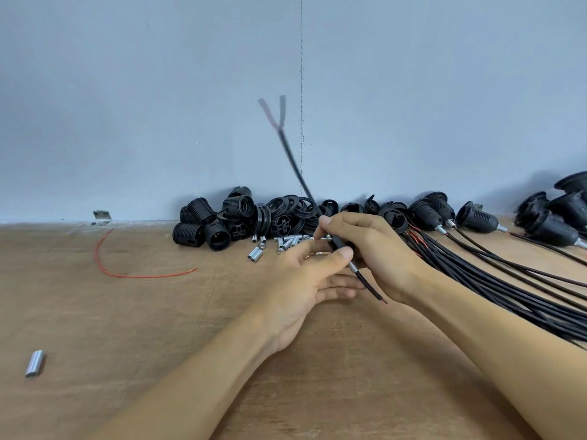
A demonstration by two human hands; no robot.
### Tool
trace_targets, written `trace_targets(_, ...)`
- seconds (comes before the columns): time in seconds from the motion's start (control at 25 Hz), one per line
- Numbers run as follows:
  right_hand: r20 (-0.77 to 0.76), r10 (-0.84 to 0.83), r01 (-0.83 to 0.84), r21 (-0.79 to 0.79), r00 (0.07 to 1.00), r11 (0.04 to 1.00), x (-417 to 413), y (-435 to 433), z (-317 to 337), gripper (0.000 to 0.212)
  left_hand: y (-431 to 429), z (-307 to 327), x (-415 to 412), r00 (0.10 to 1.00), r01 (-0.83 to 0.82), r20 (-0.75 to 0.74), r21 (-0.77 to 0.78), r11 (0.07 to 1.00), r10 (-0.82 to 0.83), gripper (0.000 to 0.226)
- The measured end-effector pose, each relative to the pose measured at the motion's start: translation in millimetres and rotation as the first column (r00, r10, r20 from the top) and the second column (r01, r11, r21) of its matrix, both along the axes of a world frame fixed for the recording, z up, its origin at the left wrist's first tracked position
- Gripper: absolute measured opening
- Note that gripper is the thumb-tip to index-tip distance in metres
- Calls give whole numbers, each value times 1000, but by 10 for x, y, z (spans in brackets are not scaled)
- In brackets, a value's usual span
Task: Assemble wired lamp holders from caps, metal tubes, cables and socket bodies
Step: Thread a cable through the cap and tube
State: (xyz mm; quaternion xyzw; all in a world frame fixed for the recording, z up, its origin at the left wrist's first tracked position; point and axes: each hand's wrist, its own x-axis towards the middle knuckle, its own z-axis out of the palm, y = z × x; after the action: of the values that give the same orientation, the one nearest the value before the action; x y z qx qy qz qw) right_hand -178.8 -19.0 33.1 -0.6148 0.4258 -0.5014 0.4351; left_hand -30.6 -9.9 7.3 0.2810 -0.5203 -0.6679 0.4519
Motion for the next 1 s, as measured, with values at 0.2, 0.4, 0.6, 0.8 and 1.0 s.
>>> trace_targets(0.2,-166,-126,106,-125,978,986,40,-1,-31,28,-81,-27,34,991,-131,25,-50,990,133,31)
trace_targets(0.4,-272,-308,242,-253,912,937,157,-5,-200,30,-127,-58,52,965,-225,109,-132,965,240,16)
trace_targets(0.6,-413,-376,269,-295,829,917,81,-58,-199,34,-154,-72,39,953,-293,52,-104,950,300,14)
trace_targets(0.8,-557,-405,180,-414,725,892,-3,-50,-179,26,-133,-133,-19,937,-346,28,-57,937,347,15)
trace_targets(1.0,-599,-425,150,-453,678,879,-52,-50,-166,37,-116,-125,-23,932,-362,-14,-12,932,362,23)
